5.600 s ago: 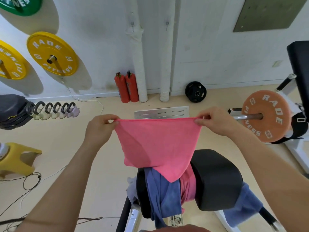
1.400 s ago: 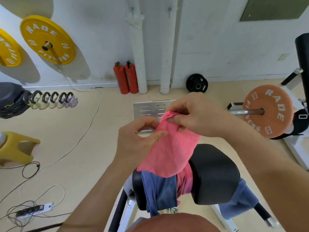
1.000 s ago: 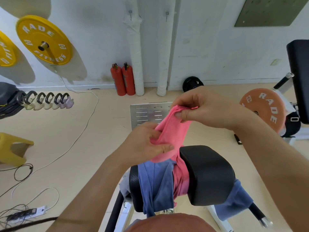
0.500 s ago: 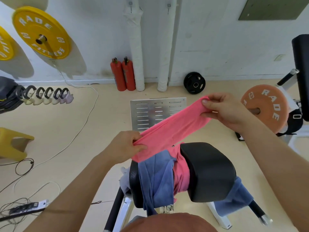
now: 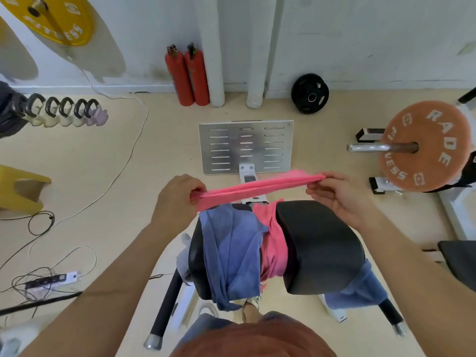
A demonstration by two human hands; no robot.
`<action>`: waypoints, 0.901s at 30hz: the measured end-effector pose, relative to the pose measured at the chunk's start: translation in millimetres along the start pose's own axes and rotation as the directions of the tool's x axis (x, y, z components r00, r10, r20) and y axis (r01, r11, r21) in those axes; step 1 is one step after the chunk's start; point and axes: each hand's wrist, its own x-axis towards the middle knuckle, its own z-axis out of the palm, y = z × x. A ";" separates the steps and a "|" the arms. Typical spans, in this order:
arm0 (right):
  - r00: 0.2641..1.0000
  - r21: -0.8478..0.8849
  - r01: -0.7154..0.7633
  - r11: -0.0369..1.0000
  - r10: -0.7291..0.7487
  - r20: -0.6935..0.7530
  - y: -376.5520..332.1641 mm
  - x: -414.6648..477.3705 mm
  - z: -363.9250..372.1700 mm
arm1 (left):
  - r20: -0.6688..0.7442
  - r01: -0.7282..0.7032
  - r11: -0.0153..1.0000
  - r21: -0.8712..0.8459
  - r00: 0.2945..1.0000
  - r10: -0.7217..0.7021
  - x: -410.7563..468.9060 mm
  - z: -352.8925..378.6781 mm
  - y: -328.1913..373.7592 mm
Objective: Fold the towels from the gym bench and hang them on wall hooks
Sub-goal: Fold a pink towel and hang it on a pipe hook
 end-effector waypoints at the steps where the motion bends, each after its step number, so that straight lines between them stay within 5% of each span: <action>1: 0.999 -0.028 0.013 1.000 -0.014 -0.039 10.6 -1.0 -3.0 | -0.001 -0.031 1.000 0.004 1.000 0.031 -6.3 8.8 -1.9; 4: 0.993 -0.273 0.006 0.962 -0.039 -0.116 57.9 -7.4 -16.6 | 0.181 -0.162 0.985 0.058 0.972 0.149 -38.0 45.2 -12.3; 6: 0.992 -0.535 -0.018 0.845 -0.052 -0.115 90.5 -11.7 -28.6 | 0.332 -0.174 0.980 0.093 0.934 0.134 -59.3 70.0 -22.7; 9: 0.988 -0.822 -0.025 0.568 -0.110 -0.106 110.5 -15.3 -36.9 | 0.462 -0.106 0.992 0.074 0.885 0.060 -77.5 90.2 -24.2; 11: 0.987 -0.961 0.042 0.272 -0.162 -0.002 111.0 -15.9 -31.9 | 0.453 -0.029 0.996 0.080 0.891 -0.011 -77.7 90.3 -20.6; 13: 0.981 -0.999 0.040 0.020 -0.188 0.036 108.7 -17.4 -21.0 | 0.431 0.062 0.998 0.027 0.900 -0.068 -76.6 86.2 -19.4; 17: 0.989 -0.971 0.110 -0.211 -0.070 0.127 105.2 -15.6 -6.8 | 0.405 0.256 0.959 -0.121 0.895 -0.187 -77.6 75.6 -21.2; 19: 0.989 -0.959 0.149 -0.240 0.032 0.145 105.6 -13.6 -4.2 | 0.397 0.210 0.969 -0.128 0.907 -0.144 -80.5 74.3 -26.1; 27: 0.961 -0.836 0.258 -0.485 0.039 0.274 109.8 -19.4 2.1 | 0.255 0.015 1.000 0.023 0.967 -0.021 -84.1 76.4 -35.9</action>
